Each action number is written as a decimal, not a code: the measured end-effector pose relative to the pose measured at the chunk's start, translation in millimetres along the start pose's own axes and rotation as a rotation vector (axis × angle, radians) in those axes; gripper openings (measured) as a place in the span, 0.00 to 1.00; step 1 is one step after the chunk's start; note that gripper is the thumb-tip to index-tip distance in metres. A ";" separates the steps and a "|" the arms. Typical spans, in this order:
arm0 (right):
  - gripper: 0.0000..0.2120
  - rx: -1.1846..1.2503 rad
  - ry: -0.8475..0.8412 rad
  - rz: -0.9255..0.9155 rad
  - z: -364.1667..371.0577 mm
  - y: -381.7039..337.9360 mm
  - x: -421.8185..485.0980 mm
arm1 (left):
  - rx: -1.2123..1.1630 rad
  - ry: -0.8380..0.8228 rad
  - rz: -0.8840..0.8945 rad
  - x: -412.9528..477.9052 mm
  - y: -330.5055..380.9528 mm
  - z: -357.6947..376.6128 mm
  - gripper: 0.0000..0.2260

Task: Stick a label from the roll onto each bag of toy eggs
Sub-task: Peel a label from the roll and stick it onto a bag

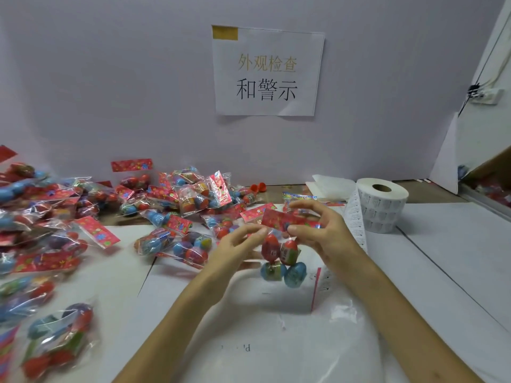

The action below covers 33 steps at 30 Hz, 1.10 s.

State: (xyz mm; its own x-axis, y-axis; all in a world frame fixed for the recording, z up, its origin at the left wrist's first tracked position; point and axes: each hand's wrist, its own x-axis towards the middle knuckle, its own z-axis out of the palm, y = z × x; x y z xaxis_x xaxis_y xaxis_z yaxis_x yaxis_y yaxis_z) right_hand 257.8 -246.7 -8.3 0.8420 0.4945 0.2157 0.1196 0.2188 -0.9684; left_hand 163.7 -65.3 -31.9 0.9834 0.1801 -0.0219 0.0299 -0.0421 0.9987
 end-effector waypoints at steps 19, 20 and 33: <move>0.26 -0.146 0.000 0.161 10.3 17.5 -18.9 | -0.059 -0.055 0.035 -2.6 -7.0 6.3 0.20; 0.26 -0.129 0.000 0.169 11.6 18.6 -19.0 | -0.057 -0.034 0.036 -2.3 -6.9 5.8 0.20; 0.22 -0.223 -0.018 0.072 15.9 20.2 -21.3 | -0.005 0.027 0.069 -0.8 -7.7 6.2 0.16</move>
State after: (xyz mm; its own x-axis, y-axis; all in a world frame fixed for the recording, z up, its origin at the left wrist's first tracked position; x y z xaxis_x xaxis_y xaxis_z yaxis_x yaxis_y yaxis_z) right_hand 233.9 -239.5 -30.4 0.8435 0.5171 0.1454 0.1744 -0.0075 -0.9846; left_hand 163.8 -71.2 -39.9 0.9778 0.2037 0.0484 -0.0388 -0.0508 0.9980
